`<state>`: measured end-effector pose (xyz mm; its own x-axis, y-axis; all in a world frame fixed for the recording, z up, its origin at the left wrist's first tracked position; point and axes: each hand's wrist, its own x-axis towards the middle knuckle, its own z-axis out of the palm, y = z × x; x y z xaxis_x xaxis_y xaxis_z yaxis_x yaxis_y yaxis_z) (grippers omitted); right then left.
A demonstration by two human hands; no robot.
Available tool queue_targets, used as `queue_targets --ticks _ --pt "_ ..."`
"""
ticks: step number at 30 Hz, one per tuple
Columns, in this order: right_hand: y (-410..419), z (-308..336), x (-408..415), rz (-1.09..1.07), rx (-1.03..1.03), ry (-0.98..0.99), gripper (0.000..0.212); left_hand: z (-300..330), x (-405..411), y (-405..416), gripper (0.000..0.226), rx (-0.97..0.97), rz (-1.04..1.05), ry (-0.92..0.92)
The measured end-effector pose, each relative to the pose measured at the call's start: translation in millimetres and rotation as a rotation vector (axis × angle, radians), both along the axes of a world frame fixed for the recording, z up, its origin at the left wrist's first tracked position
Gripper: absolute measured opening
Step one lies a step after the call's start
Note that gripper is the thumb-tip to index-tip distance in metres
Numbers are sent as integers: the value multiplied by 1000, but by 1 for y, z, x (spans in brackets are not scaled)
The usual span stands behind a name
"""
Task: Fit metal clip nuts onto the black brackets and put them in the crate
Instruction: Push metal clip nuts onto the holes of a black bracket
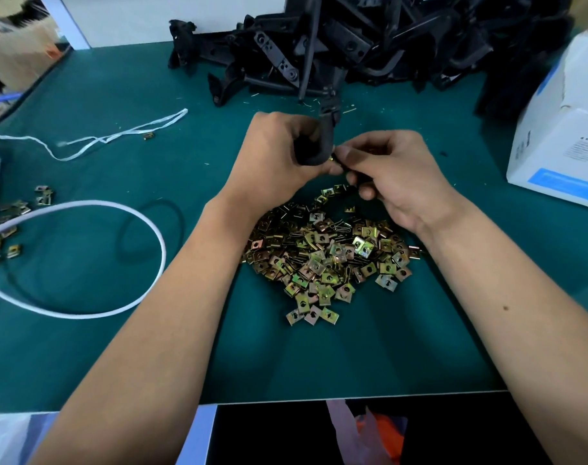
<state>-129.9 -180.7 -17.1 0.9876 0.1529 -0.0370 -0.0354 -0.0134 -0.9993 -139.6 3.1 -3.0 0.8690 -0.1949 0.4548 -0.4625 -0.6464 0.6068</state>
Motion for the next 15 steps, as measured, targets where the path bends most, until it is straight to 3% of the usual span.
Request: queue_targets --ticks 7,12,15 --pt "3 1 0 -17 -10 82 11 -2 1 -5 33 60 35 14" --pt "-11 6 10 -276 176 185 15 1 -2 1 22 -5 20 46" --pt "-14 6 7 -209 259 141 17 0 2 2 28 37 80 61"
